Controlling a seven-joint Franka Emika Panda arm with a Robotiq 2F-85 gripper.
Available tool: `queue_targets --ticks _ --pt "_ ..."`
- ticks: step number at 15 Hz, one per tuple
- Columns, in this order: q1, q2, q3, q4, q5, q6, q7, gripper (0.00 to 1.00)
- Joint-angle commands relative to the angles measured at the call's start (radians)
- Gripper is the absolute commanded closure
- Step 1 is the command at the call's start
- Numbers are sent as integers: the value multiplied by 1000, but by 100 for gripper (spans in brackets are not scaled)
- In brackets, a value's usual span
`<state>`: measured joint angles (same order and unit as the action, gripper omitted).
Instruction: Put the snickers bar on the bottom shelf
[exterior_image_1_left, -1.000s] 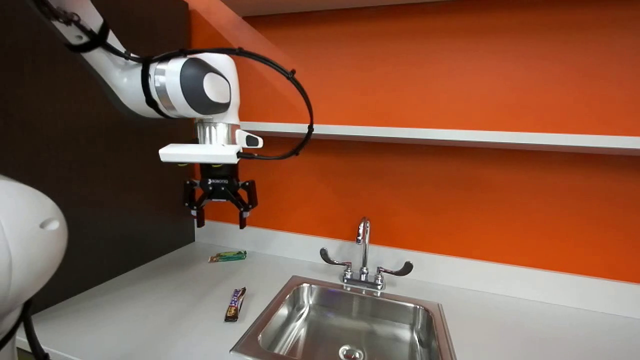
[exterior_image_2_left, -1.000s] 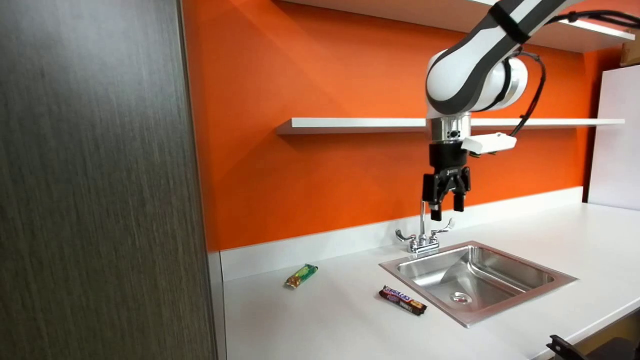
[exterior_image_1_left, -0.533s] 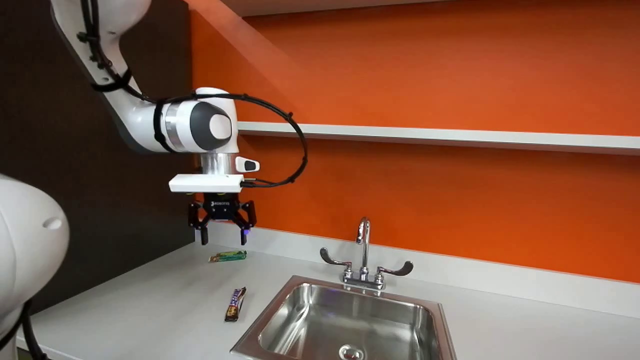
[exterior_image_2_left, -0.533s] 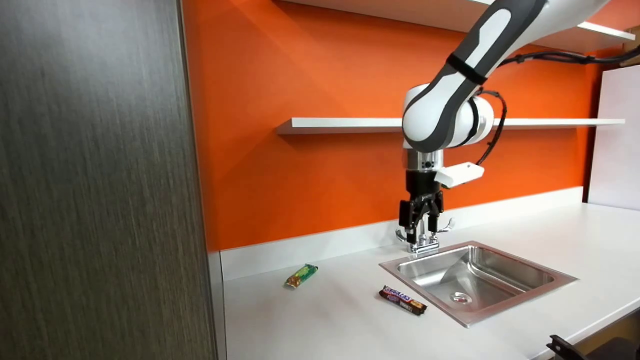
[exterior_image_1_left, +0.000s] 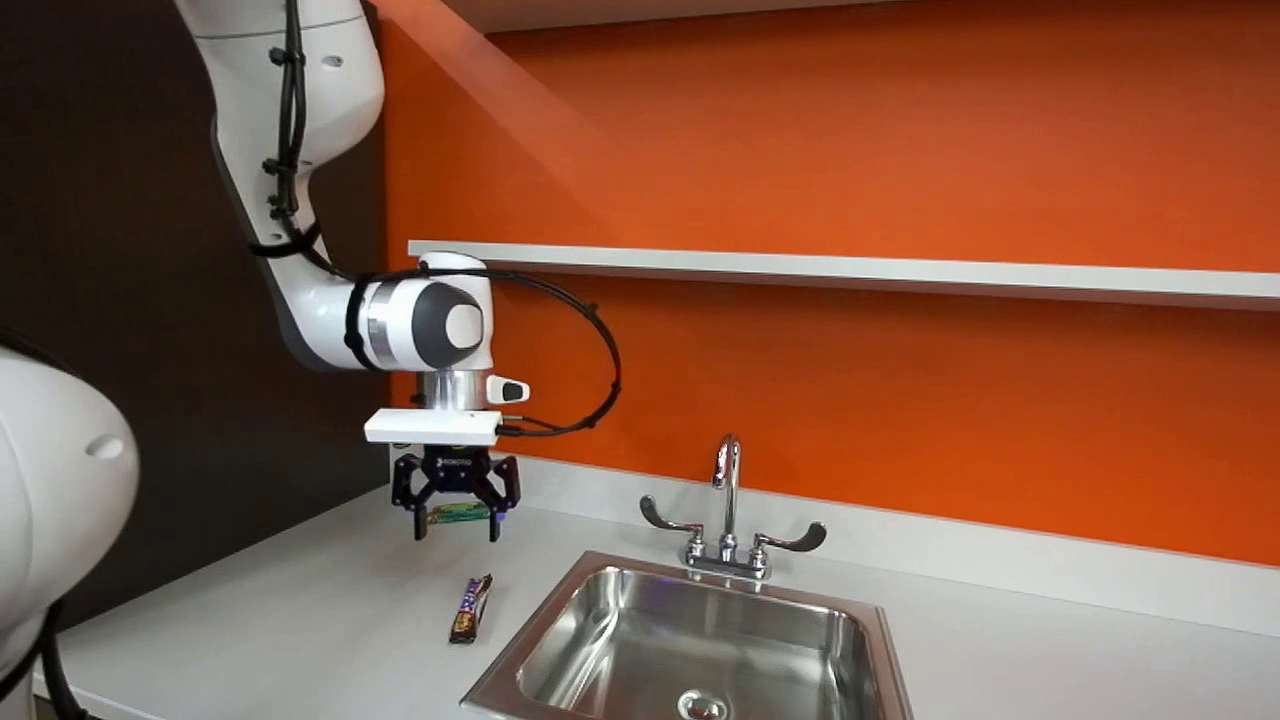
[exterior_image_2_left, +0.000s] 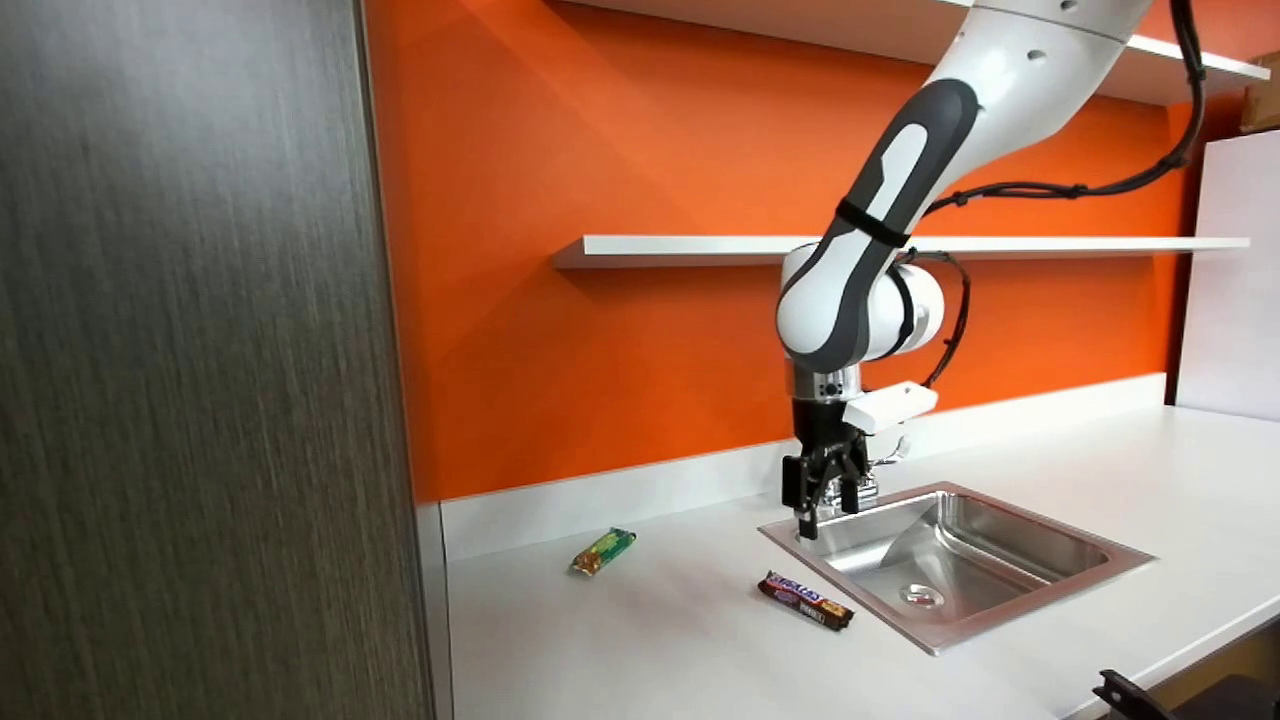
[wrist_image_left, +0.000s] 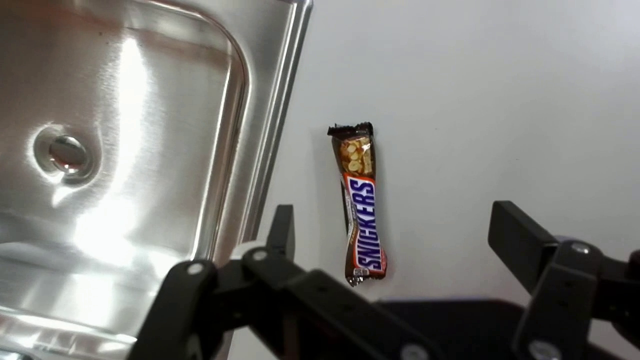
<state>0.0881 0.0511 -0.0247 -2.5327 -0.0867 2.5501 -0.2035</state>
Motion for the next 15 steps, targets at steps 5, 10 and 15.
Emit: queue_targets --ticks 5,10,15 --pt "-32 190 39 99 53 57 -2 0" --pt "-41 270 43 147 46 77 9 0" --pt "-48 328 47 182 47 89 12 0"
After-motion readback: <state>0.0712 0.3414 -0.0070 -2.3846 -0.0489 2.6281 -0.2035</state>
